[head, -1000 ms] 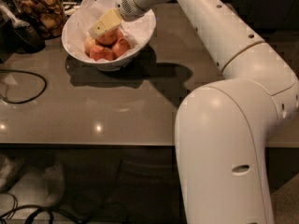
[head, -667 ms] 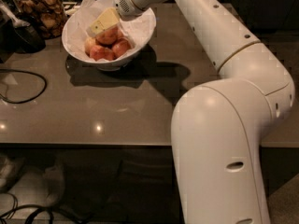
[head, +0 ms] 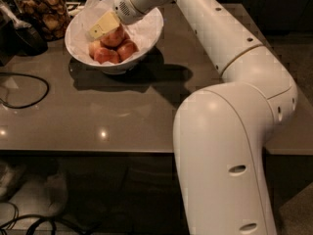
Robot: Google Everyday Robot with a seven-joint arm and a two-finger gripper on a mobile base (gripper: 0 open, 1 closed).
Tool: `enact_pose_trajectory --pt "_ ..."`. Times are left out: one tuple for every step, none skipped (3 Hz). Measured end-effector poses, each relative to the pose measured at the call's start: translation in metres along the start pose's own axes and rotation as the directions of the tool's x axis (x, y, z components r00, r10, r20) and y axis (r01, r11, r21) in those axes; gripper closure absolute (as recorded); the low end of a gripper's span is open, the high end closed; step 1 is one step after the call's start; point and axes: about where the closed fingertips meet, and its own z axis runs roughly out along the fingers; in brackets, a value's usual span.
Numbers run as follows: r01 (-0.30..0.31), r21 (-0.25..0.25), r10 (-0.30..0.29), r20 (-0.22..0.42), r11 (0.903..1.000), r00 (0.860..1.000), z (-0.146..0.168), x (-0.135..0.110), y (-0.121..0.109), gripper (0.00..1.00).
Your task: Pick apple from white bowl
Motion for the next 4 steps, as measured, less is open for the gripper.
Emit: enact_pose_trajectory --pt "0.000 0.000 0.000 0.000 1.0000 1.000 0.0000 0.0000 0.0000 0.19" --pt "0.000 0.000 0.000 0.000 1.0000 1.000 0.0001 0.0000 0.0000 0.50" --pt "0.000 0.000 0.000 0.000 1.0000 1.000 0.0001 0.0000 0.0000 0.73" --pt "0.000 0.000 0.000 0.000 1.0000 1.000 0.0001 0.0000 0.0000 0.96"
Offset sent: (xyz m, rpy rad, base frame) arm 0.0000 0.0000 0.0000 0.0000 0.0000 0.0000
